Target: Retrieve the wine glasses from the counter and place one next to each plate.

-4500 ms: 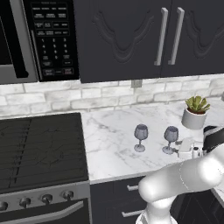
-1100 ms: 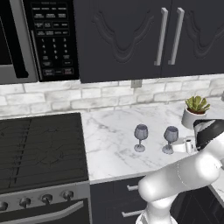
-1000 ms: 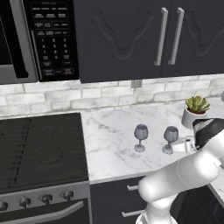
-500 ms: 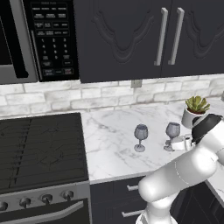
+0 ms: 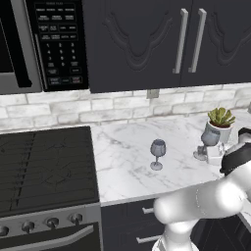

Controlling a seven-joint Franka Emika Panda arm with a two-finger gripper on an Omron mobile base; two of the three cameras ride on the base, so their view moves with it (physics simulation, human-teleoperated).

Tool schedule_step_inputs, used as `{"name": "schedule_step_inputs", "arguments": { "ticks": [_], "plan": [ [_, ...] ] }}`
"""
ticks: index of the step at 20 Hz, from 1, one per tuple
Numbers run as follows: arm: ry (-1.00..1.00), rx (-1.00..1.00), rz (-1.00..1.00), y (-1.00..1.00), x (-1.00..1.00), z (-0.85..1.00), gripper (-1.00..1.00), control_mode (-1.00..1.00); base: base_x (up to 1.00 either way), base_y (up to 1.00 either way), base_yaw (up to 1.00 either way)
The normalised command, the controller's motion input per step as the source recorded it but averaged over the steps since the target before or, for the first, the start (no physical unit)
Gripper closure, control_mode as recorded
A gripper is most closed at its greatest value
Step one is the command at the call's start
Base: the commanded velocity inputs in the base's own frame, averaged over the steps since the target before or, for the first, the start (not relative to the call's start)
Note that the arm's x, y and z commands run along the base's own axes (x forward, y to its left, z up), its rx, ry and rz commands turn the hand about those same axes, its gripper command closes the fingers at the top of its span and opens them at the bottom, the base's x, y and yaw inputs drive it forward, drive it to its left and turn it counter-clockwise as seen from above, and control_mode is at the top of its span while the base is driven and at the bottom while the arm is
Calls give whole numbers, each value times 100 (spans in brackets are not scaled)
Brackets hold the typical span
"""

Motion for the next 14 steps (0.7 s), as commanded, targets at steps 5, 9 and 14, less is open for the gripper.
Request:
{"name": "schedule_step_inputs", "arguments": {
  "ticks": [5,9,14],
  "plan": [
    [-19,-6,-1,45,-29,100,100,-100,0,0,0],
    [0,-6,-2,69,-20,88,100,-100,0,0,0],
    [0,-4,-1,45,-31,94,100,-100,0,0,0]
  ]
}}
